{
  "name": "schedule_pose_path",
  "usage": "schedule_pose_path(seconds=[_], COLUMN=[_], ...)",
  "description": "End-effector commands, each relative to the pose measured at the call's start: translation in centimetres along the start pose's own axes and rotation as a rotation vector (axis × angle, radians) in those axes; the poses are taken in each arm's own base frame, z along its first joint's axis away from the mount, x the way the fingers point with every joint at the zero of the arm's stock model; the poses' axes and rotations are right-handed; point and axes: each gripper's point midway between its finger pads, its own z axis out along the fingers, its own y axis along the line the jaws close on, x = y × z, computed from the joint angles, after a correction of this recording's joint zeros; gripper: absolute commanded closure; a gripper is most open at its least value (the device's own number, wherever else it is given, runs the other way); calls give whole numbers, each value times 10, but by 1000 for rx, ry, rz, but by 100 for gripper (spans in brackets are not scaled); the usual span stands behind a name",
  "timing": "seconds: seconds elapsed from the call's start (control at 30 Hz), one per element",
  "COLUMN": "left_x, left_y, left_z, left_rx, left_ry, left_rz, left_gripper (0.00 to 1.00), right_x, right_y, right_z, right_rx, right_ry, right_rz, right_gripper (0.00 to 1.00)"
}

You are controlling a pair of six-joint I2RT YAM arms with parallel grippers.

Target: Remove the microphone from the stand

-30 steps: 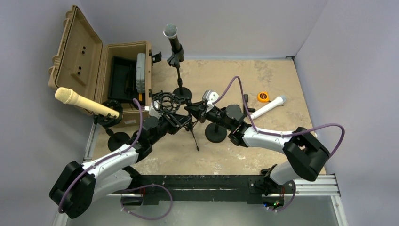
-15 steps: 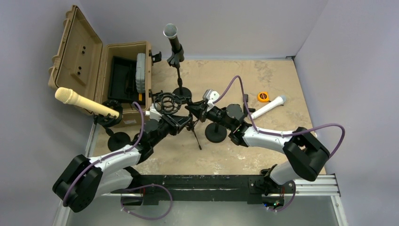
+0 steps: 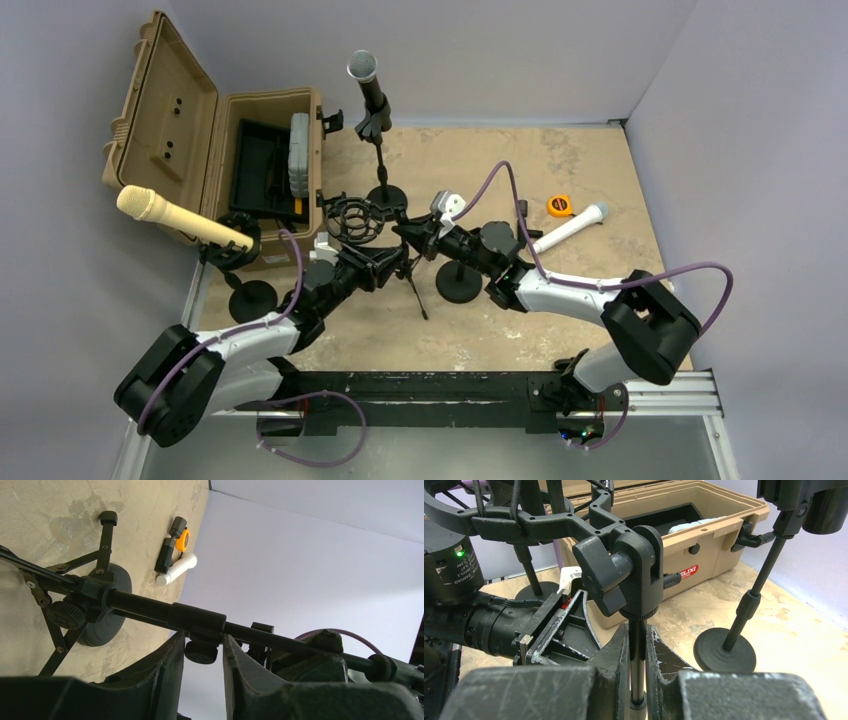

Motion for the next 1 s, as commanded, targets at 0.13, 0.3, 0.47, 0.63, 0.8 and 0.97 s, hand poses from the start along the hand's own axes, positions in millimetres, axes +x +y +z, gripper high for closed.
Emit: schedule_pose_path(seconds=[0.13,0.3,0.47,0.63,0.8,0.97], left_x=[16,16,21,25,22,29], left_y=[-41,-31,-14,-11,-6,-21], left_z=[-14,-32,-40,-49,-61,-79], left_rx=[26,-36,-61,-56,-69,-25], left_ry=[57,74,126,164,153,197], left_rz=[291,433,468,540,589,710], left_gripper=[56,49,45,45,45,45], right_x=[-14,-13,-19,-22,-19,-23], right_y=[-2,-5,-9,-16,-23,-23], right_z=[6,7,8,9,9,11], right_rx=[13,27,55,94,133,147], right_ry=[-34,-29,-44,-46,-25,-8], right_rz=[-20,-18,-9,-1,10,16], right_gripper=[100,100,100,100,96,77])
